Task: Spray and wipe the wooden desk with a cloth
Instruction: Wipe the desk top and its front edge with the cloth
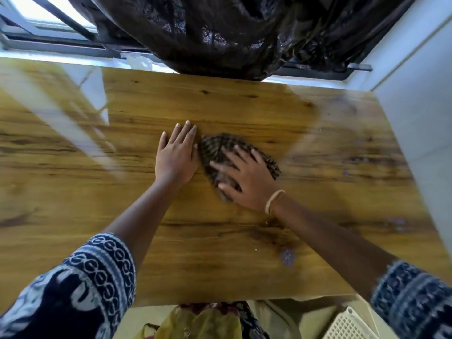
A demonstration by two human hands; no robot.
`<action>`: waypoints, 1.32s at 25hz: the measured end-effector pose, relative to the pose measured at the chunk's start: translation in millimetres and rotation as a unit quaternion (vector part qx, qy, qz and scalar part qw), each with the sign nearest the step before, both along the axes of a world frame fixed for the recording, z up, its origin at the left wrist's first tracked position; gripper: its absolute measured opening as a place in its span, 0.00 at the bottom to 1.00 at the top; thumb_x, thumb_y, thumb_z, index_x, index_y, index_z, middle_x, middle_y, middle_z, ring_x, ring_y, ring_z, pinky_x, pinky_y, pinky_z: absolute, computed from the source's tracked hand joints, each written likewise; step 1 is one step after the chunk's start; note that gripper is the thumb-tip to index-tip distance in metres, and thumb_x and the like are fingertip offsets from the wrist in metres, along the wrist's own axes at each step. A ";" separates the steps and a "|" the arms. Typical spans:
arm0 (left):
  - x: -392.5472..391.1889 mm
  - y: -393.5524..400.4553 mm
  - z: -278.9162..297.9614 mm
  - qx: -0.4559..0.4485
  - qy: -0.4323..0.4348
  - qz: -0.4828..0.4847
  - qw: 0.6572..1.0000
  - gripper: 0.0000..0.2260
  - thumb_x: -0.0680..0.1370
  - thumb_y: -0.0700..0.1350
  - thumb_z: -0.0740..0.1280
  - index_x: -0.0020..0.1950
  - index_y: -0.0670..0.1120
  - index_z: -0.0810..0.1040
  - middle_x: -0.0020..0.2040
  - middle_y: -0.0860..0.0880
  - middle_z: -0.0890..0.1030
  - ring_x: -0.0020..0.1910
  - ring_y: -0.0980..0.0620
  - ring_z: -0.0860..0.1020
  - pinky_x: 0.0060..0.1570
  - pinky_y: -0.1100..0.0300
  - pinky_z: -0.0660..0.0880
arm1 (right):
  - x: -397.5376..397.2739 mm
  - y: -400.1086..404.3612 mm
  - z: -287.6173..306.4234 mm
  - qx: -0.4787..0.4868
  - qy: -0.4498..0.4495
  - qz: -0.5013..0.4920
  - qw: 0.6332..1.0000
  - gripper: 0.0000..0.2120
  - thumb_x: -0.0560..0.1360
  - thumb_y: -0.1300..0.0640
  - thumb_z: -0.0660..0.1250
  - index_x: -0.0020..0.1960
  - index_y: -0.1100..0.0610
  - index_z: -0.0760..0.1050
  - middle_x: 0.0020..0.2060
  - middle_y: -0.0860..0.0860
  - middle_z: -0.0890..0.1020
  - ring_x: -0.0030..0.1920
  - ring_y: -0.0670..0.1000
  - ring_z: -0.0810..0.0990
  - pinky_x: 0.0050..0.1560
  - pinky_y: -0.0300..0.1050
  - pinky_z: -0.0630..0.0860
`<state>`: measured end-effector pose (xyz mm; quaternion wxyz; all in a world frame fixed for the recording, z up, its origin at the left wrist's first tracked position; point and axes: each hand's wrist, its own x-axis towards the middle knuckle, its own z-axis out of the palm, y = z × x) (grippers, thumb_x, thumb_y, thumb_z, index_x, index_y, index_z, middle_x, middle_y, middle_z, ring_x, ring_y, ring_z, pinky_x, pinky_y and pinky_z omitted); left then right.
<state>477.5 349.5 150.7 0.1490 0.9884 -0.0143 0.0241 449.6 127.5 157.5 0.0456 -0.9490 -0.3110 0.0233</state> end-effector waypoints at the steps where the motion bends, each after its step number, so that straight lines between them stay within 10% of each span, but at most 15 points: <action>1: -6.6 -1.0 -0.6 0.003 0.002 -0.007 1.000 0.24 0.83 0.50 0.51 0.79 0.49 0.57 0.80 0.52 0.56 0.79 0.52 0.52 0.77 0.48 0.49 | -4.0 -12.0 2.4 -0.005 0.017 0.066 0.998 0.26 0.79 0.35 0.52 0.76 0.37 0.59 0.78 0.50 0.60 0.78 0.57 0.58 0.74 0.62 0.52; 3: -20.5 -3.6 -0.5 0.004 -0.001 -0.013 1.000 0.24 0.83 0.50 0.51 0.79 0.49 0.58 0.80 0.52 0.56 0.79 0.52 0.52 0.77 0.49 0.49 | 23.0 -42.0 6.0 -0.021 0.015 0.099 0.995 0.26 0.79 0.34 0.52 0.76 0.38 0.61 0.78 0.50 0.60 0.78 0.56 0.58 0.74 0.63 0.53; 9: -89.4 -24.4 -1.6 -0.002 -0.003 -0.004 1.000 0.23 0.83 0.50 0.52 0.79 0.50 0.59 0.80 0.52 0.57 0.79 0.52 0.53 0.77 0.50 0.50 | 85.2 -85.5 9.3 0.008 0.040 -0.325 0.945 0.26 0.79 0.33 0.49 0.76 0.35 0.58 0.80 0.51 0.56 0.79 0.57 0.52 0.76 0.62 0.49; 14: -147.9 -49.3 -5.0 0.004 0.003 0.005 1.000 0.23 0.83 0.51 0.51 0.79 0.51 0.58 0.80 0.53 0.56 0.79 0.52 0.52 0.77 0.49 0.50 | -29.9 -64.0 3.6 -0.003 0.008 -0.054 0.998 0.26 0.79 0.34 0.49 0.76 0.35 0.58 0.77 0.52 0.62 0.77 0.60 0.58 0.73 0.65 0.55; 19: -209.7 -82.7 -5.5 0.023 0.007 0.018 1.000 0.24 0.83 0.52 0.48 0.79 0.50 0.57 0.80 0.52 0.56 0.79 0.52 0.52 0.77 0.49 0.51 | -135.6 -118.6 7.3 -0.036 0.032 0.225 0.973 0.24 0.80 0.35 0.51 0.76 0.34 0.57 0.80 0.47 0.56 0.79 0.54 0.53 0.75 0.59 0.49; 26: -215.6 -87.5 -5.9 0.024 0.000 0.035 0.999 0.22 0.84 0.51 0.50 0.79 0.51 0.59 0.79 0.54 0.58 0.79 0.53 0.54 0.76 0.49 0.52 | -77.1 -136.4 6.8 0.022 0.022 -0.272 0.962 0.25 0.79 0.34 0.50 0.75 0.36 0.61 0.79 0.51 0.59 0.78 0.58 0.55 0.75 0.64 0.51; 33: -218.4 -77.7 -3.8 0.011 0.011 -0.011 1.000 0.22 0.84 0.50 0.50 0.79 0.50 0.58 0.80 0.52 0.58 0.79 0.52 0.53 0.77 0.49 0.50 | -211.7 -95.2 -2.6 0.020 0.007 0.044 0.999 0.24 0.78 0.37 0.54 0.73 0.37 0.66 0.76 0.49 0.66 0.76 0.56 0.62 0.73 0.61 0.57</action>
